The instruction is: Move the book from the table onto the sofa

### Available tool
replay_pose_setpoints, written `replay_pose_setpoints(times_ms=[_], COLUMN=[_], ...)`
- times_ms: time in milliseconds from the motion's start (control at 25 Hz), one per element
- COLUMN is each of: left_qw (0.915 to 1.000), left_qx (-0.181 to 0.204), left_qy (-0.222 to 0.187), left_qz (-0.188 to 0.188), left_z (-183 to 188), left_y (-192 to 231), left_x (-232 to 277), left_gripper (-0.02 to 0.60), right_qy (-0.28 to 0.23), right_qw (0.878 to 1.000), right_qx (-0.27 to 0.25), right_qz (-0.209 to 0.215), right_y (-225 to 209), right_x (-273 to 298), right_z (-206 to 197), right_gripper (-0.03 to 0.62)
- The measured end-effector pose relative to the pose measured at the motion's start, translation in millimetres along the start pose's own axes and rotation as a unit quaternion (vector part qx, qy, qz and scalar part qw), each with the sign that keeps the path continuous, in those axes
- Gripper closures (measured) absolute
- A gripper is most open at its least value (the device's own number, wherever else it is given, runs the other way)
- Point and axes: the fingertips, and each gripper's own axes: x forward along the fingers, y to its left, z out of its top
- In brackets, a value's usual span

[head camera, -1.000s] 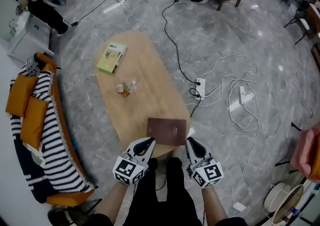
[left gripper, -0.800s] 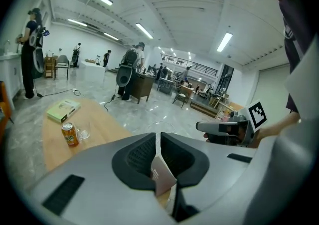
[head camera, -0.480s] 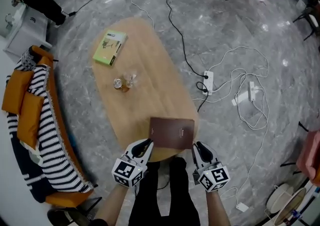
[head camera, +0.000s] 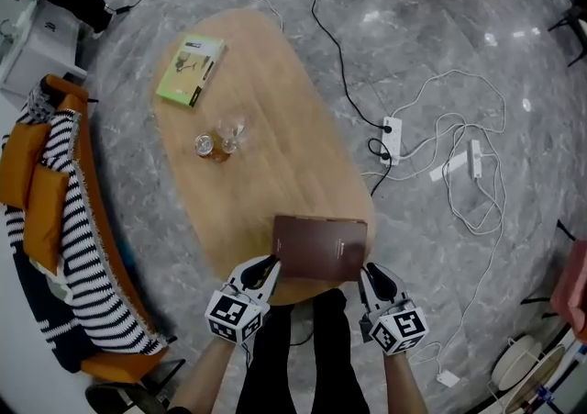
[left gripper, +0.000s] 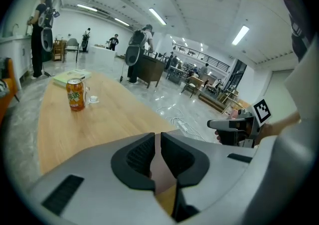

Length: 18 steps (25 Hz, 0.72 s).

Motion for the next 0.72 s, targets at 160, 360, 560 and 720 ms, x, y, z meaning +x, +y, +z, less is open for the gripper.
replay_pose_setpoints(times_ms=[160,360,560,720], left_qw=[0.9998,0.9989,0.9980,0.9963], left_qx=[-0.017,-0.042,-0.055,-0.073], left_qy=[0.010,0.016,0.028,0.042], left_qz=[0.005,0.012,0.014,0.015], left_z=[-19,-37,-55,-71], left_y=[17,36,49,61], left_x=[17,28,40,57], left_gripper=[0.554,0.552,0.503,0.422], right_qy=[0.014,0.026,0.042,0.065], right_qw=[1.000,1.000,0.999,0.996], right_qx=[0.005,0.008,0.022,0.055], right_qz=[-0.006,-0.010,-0.017,-0.023], right_y=[-15,-26,-43,-61], right_x=[14,25,37,51], right_z=[-15,-25,-42,-66], right_gripper=[0.526,0.519,0.498,0.456])
